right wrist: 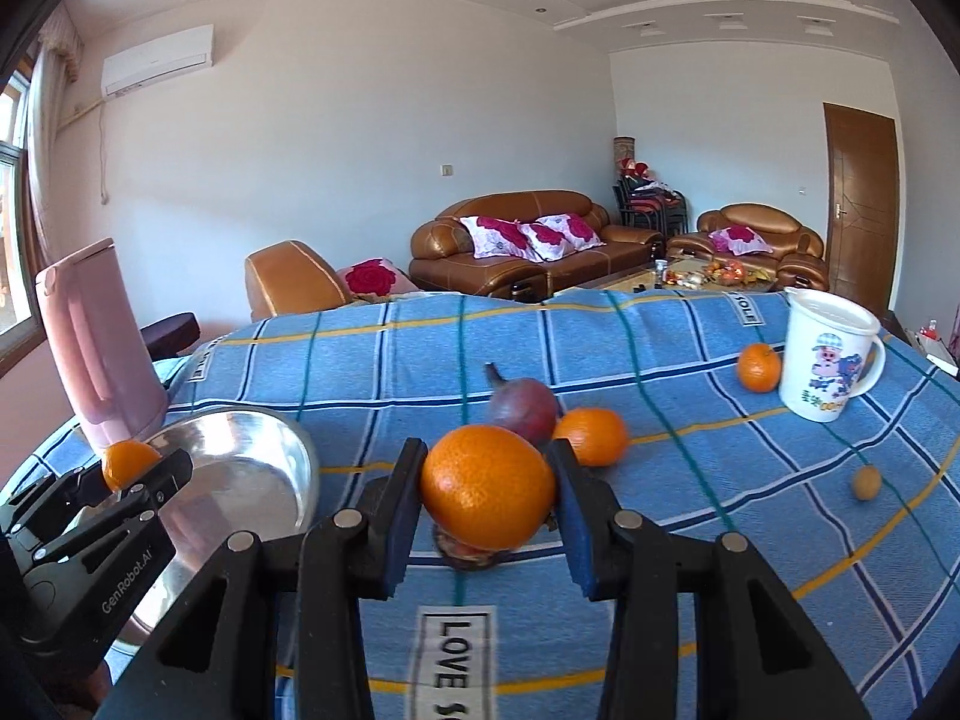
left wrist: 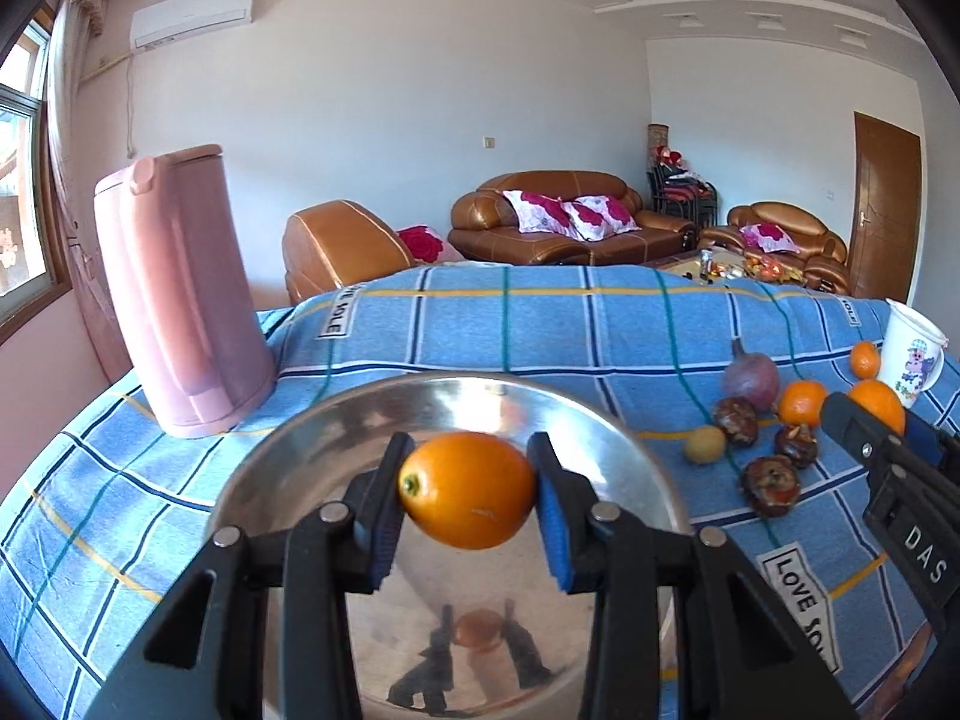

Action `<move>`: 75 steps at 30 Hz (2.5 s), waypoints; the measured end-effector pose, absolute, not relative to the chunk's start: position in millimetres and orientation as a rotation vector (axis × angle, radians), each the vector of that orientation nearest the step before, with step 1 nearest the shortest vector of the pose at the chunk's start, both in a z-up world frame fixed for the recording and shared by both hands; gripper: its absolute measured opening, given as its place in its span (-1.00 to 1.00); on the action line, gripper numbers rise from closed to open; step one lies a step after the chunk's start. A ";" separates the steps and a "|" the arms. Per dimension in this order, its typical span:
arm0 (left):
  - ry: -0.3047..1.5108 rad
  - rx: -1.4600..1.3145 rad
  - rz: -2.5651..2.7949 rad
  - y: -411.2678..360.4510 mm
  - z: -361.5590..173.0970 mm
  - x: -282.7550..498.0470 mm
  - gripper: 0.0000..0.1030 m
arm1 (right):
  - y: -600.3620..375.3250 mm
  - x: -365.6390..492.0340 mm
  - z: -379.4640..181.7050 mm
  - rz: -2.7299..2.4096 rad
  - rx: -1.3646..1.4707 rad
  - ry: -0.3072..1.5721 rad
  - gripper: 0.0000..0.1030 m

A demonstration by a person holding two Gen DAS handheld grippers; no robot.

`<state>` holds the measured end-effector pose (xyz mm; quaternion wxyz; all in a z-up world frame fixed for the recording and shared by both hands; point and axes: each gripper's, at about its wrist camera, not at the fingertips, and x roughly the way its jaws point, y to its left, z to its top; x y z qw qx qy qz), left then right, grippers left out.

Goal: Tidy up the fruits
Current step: 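Carry both fruits over the steel bowl and open both grippers, then withdraw both grippers from the bowl toward the remaining fruits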

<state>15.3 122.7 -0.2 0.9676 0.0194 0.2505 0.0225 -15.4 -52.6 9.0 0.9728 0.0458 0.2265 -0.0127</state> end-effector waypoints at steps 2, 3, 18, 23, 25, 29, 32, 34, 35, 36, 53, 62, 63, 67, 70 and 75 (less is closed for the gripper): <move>0.509 0.019 0.068 142.5 -0.6 16.7 -0.21 | -33.3 -9.2 7.4 0.010 0.086 0.466 -0.16; 0.513 0.010 0.080 151.1 -1.1 18.0 -0.21 | -23.7 -6.2 7.2 0.024 0.078 0.465 -0.15; 0.592 0.039 0.191 179.1 -14.7 33.1 -0.21 | 47.1 47.0 -13.8 0.203 0.047 0.650 -0.15; 0.614 0.052 0.183 176.5 -16.4 35.7 -0.21 | 49.4 51.3 -18.2 0.218 0.043 0.687 -0.15; 0.622 0.049 0.180 177.4 -16.8 37.0 -0.21 | 51.2 51.3 -19.1 0.222 0.034 0.699 -0.15; 0.646 0.029 0.179 180.5 -19.1 40.7 -0.19 | 53.7 54.0 -21.5 0.229 0.033 0.715 -0.15; 0.640 0.034 0.181 179.3 -17.8 39.9 -0.12 | 53.8 51.7 -20.0 0.237 0.029 0.703 -0.14; 0.630 0.029 0.197 180.7 -16.7 38.2 0.03 | 51.8 50.9 -18.8 0.230 0.036 0.695 -0.13; 0.626 0.019 0.204 182.9 -16.2 37.6 0.18 | 50.0 49.9 -18.1 0.228 0.044 0.689 -0.13; 0.621 0.006 0.212 185.2 -15.4 36.8 0.26 | 47.3 48.6 -17.1 0.223 0.054 0.680 -0.13; 0.534 -0.068 0.195 186.3 -8.5 24.7 1.00 | -0.5 3.4 19.8 -0.076 0.065 0.310 0.65; 0.504 -0.030 0.197 178.0 -5.8 20.7 1.00 | -5.0 2.4 18.3 -0.078 0.003 0.318 0.66; 0.502 -0.027 0.195 177.0 -5.7 20.5 1.00 | -5.8 -0.1 17.4 -0.077 -0.003 0.317 0.66; 0.487 -0.009 0.189 171.8 -4.4 17.1 1.00 | -13.5 -5.2 15.8 -0.086 -0.019 0.323 0.66; 0.478 0.006 0.193 168.1 -3.8 15.3 1.00 | -22.9 -7.1 15.6 -0.101 -0.028 0.341 0.66; 0.474 -0.001 0.171 161.6 -2.8 11.8 1.00 | -50.8 -14.2 14.4 -0.150 -0.029 0.356 0.66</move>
